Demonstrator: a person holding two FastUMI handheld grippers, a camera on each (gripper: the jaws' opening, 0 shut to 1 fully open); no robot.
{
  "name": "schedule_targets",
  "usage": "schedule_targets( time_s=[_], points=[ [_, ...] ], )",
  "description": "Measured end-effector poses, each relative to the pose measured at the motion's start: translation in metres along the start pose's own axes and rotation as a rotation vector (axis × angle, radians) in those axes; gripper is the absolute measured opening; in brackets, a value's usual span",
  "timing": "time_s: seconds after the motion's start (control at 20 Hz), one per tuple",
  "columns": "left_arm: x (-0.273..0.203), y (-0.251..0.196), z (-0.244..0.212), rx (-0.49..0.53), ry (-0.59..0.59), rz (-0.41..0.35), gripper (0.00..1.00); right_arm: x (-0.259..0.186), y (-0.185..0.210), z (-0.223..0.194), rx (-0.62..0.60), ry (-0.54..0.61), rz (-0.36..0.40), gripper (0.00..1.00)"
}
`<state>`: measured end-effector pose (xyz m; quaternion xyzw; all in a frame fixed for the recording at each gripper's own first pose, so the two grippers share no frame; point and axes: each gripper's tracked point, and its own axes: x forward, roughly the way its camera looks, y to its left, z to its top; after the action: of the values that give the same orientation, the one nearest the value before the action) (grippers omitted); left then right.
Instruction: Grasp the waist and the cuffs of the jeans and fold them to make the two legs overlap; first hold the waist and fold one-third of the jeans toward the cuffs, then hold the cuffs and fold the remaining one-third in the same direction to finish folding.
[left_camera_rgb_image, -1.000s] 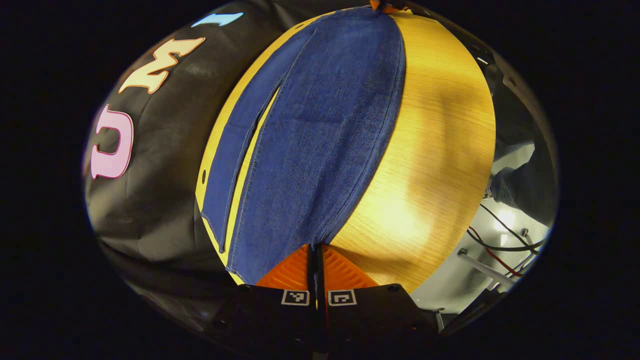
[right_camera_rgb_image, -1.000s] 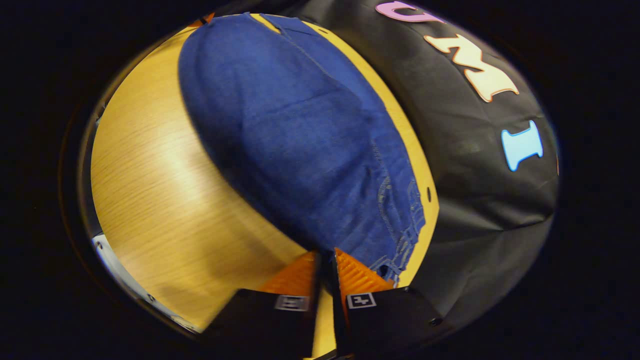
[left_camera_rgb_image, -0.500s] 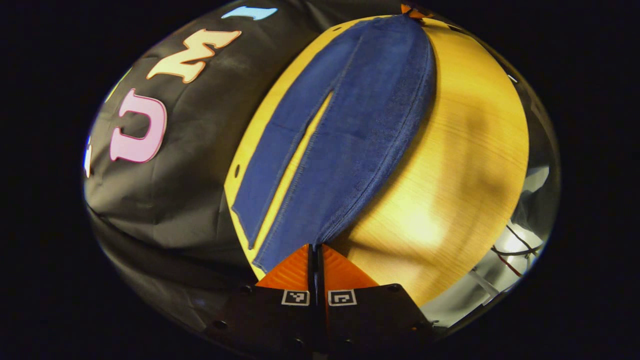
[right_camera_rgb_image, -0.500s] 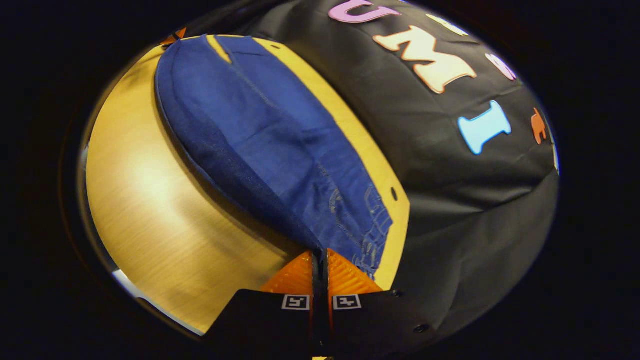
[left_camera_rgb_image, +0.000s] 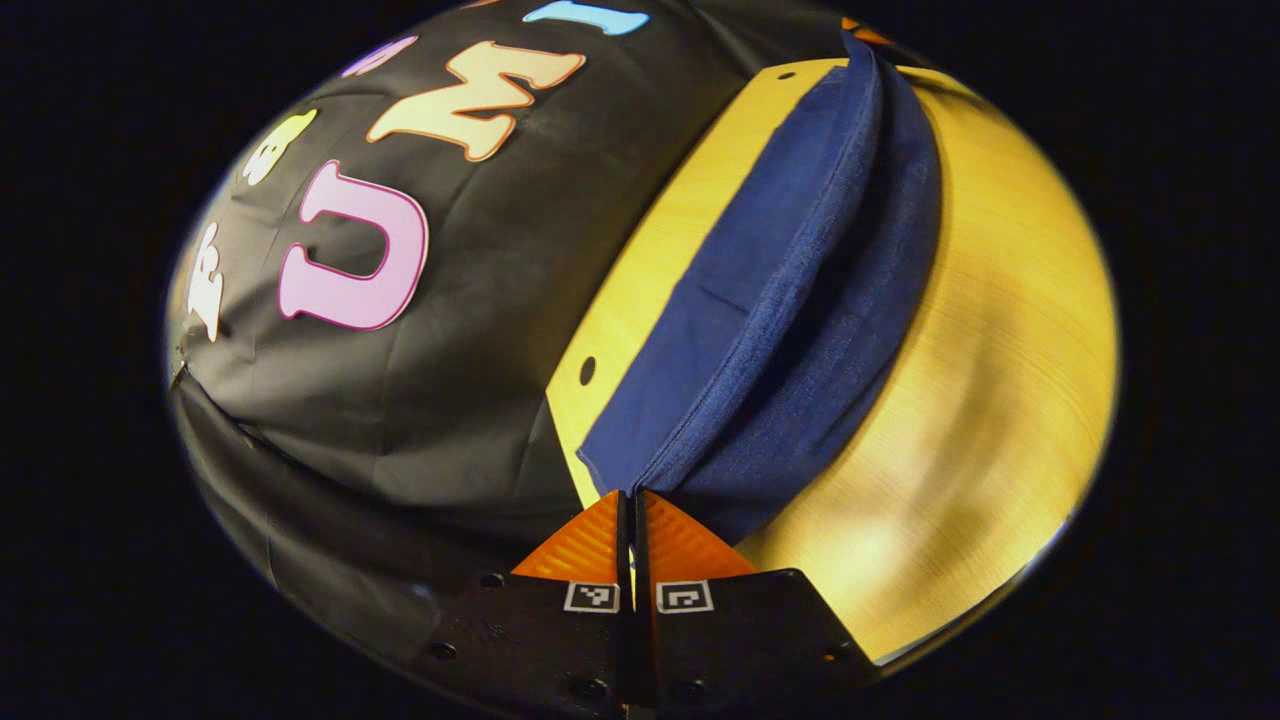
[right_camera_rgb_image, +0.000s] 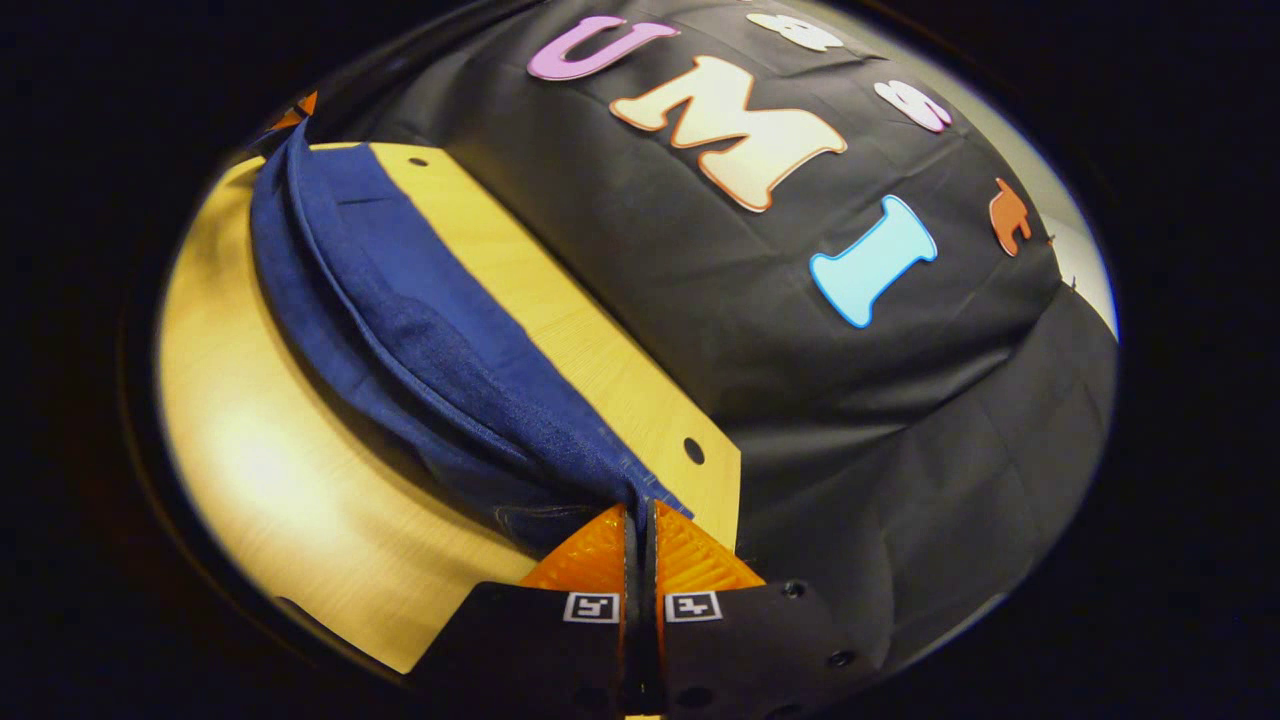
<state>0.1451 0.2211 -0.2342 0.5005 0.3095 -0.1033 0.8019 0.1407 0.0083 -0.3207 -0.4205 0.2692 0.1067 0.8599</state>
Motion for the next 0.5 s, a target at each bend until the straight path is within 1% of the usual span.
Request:
schedule_targets(
  time_s=[0.1, 0.15, 0.2, 0.3, 0.35, 0.45, 0.5],
  points=[
    [0.018, 0.015, 0.012, -0.046, 0.0, 0.026, 0.0, 0.023, -0.004, 0.013, 0.083, -0.005, -0.032, 0.02],
    [0.029, 0.019, 0.017, -0.072, 0.007, 0.027, 0.0, 0.034, -0.006, 0.016, 0.131, -0.004, -0.048, 0.01],
    [0.039, 0.023, 0.023, -0.096, 0.01, 0.033, 0.0, 0.046, -0.007, 0.02, 0.181, 0.0, -0.059, 0.02],
    [0.064, 0.025, 0.031, -0.143, 0.02, 0.037, 0.0, 0.075, -0.001, 0.026, 0.251, 0.003, -0.064, 0.0],
    [0.076, 0.026, 0.034, -0.164, 0.025, 0.037, 0.0, 0.088, 0.001, 0.026, 0.26, 0.009, -0.061, 0.02],
    [0.102, 0.025, 0.04, -0.196, 0.042, 0.039, 0.0, 0.117, 0.007, 0.028, 0.253, 0.018, -0.05, 0.0],
    [0.114, 0.024, 0.042, -0.211, 0.052, 0.04, 0.0, 0.13, 0.012, 0.028, 0.25, 0.022, -0.041, 0.02]
  ],
)
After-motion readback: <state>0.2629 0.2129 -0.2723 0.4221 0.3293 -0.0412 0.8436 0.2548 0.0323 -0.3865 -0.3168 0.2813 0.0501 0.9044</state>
